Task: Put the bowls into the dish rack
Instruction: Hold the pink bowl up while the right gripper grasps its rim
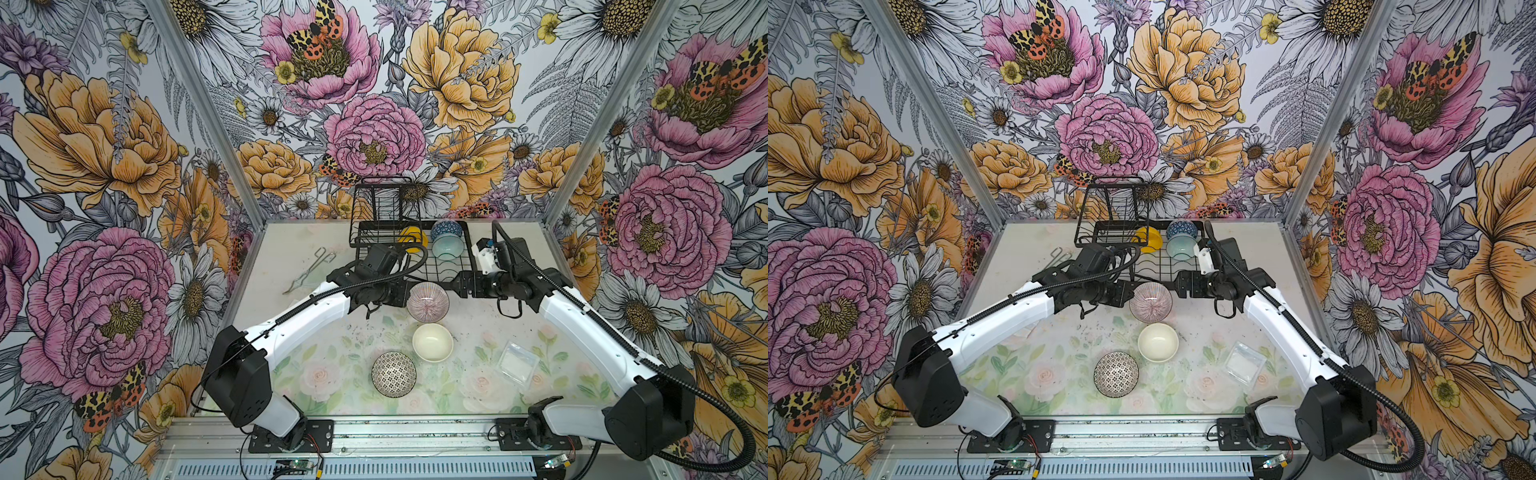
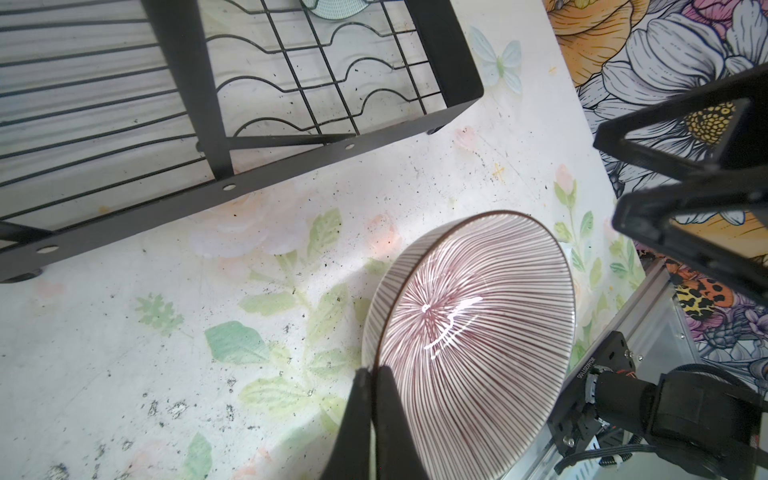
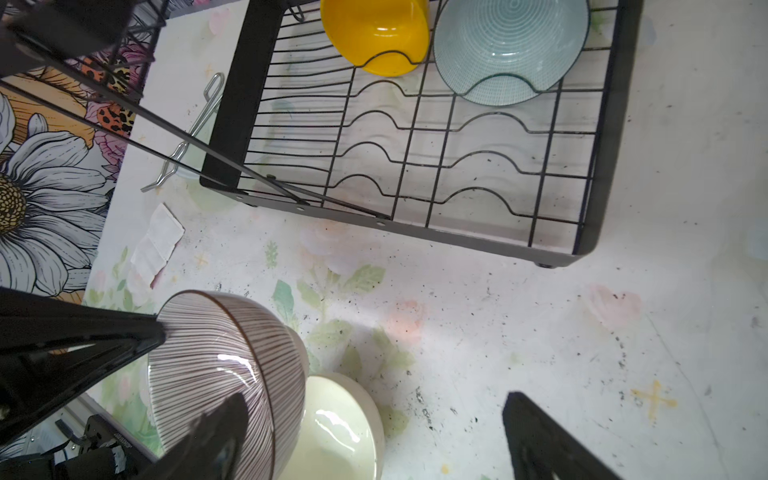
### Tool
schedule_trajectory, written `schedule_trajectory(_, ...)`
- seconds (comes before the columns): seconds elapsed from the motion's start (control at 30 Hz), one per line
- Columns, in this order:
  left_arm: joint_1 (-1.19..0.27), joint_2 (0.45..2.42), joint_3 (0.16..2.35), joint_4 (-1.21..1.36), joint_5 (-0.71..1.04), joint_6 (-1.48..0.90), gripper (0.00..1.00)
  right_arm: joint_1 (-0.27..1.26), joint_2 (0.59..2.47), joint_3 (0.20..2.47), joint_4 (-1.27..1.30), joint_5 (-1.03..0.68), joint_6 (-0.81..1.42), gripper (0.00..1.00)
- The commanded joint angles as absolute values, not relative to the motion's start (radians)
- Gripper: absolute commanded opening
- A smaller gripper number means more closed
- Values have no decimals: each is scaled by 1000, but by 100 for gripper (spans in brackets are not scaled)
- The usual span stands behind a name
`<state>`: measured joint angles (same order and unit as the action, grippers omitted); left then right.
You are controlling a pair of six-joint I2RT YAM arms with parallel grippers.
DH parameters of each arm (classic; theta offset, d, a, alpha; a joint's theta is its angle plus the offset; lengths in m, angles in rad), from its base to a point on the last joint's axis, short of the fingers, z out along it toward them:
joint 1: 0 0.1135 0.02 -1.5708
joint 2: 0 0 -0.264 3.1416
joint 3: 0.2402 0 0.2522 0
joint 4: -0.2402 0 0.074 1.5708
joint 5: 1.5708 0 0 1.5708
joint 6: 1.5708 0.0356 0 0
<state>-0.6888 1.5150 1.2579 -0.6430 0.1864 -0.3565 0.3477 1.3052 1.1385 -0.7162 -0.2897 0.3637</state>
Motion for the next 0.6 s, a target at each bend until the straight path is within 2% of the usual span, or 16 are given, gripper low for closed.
schedule_trajectory(0.0, -674, 1493, 1293, -603, 176, -347, 0, 373, 1315, 1183, -703, -317, 339, 95)
schedule_trajectory(0.17, -669, 1494, 1292, -603, 177, -347, 0, 395, 1335, 1193, -703, -341, 325, 86)
schedule_trajectory(0.4, -668, 1500, 1292, -601, 186, -347, 0, 406, 1400, 1198, -704, -373, 336, 57)
schedule_trajectory(0.57, -666, 1500, 1292, -601, 184, -345, 0, 423, 1411, 1206, -704, -375, 331, 53)
